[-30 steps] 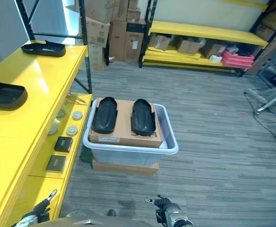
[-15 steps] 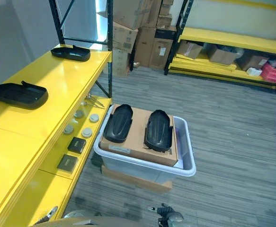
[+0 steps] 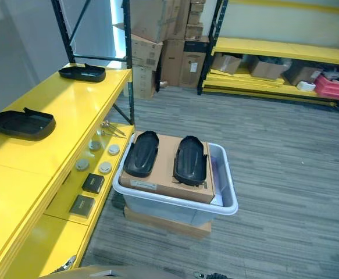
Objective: Move parts from the plastic box to the shelf.
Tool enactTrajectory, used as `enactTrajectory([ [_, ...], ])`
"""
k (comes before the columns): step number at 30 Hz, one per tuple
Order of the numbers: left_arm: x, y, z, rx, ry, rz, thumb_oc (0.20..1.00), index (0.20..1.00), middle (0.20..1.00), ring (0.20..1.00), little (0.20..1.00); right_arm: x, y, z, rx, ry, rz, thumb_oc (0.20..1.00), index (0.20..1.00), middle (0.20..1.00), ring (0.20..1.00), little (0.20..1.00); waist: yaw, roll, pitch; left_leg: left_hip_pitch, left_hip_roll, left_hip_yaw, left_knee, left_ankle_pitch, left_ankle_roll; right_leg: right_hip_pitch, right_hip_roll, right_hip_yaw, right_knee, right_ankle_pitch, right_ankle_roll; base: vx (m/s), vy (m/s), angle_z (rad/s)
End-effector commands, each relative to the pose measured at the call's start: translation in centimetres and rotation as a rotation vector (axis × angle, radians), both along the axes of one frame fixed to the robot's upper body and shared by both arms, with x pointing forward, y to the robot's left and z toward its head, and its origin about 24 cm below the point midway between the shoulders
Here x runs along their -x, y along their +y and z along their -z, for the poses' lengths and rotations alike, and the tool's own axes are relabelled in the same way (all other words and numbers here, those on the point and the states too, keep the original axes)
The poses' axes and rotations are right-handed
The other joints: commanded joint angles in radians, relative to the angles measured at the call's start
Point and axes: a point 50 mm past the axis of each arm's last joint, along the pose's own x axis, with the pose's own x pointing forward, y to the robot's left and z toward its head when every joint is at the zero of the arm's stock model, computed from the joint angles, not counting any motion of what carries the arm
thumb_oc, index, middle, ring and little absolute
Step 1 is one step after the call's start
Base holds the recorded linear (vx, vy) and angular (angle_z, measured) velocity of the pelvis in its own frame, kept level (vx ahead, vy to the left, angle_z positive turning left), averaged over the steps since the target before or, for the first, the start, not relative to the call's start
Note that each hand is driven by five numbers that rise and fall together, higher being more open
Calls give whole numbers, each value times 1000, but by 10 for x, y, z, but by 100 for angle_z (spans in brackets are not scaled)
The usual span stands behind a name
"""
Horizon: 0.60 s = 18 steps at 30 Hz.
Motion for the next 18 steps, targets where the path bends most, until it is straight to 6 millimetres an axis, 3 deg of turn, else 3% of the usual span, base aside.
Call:
enactTrajectory([
  [1, -15, 9, -3, -44, -13, -7, 1000, 1000, 1000, 1000, 1000, -26, 4, -5, -48, -146, 52, 1000, 1000, 1000, 1000, 1000, 16, -17, 8, -14, 6, 57, 56, -94, 20, -85, -45, 25, 34, 54, 55, -25, 39, -13],
  [8, -11, 6, -2, -21, -20, -35, 1000, 1000, 1000, 1000, 1000, -29, 13, -5, -171, -184, -41, 1000, 1000, 1000, 1000, 1000, 5, -23, 5, 6, 14, 74, 27, -88, 13, -74, -37, 26, 18, 52, 55, -8, 5, -2],
  [9, -33, 13, -10, -179, -109, 65, 1000, 1000, 1000, 1000, 1000, -44, 12, -16, -234, -330, 53, 1000, 1000, 1000, 1000, 1000, -22, 2, 113, -103, 34, 122, 93, -27, 11, -166, -42, -2, 216, -28, 43, -14, -37, 0],
  [13, -29, 10, -8, -171, -109, -19, 1000, 1000, 1000, 1000, 1000, -46, 16, -18, -223, -322, 1, 1000, 1000, 1000, 1000, 1000, -26, -14, 101, -79, 37, 124, 70, -34, 9, -128, -25, 18, 120, 9, 37, 31, -78, -2],
  [18, -21, 7, -6, -172, -79, 15, 1000, 1000, 1000, 1000, 1000, -49, 12, -20, -169, -391, 43, 1000, 1000, 1000, 1000, 1000, -20, -23, 83, -48, 57, 134, 34, -29, -5, -93, -10, 25, 62, 21, 37, 81, -110, 0],
])
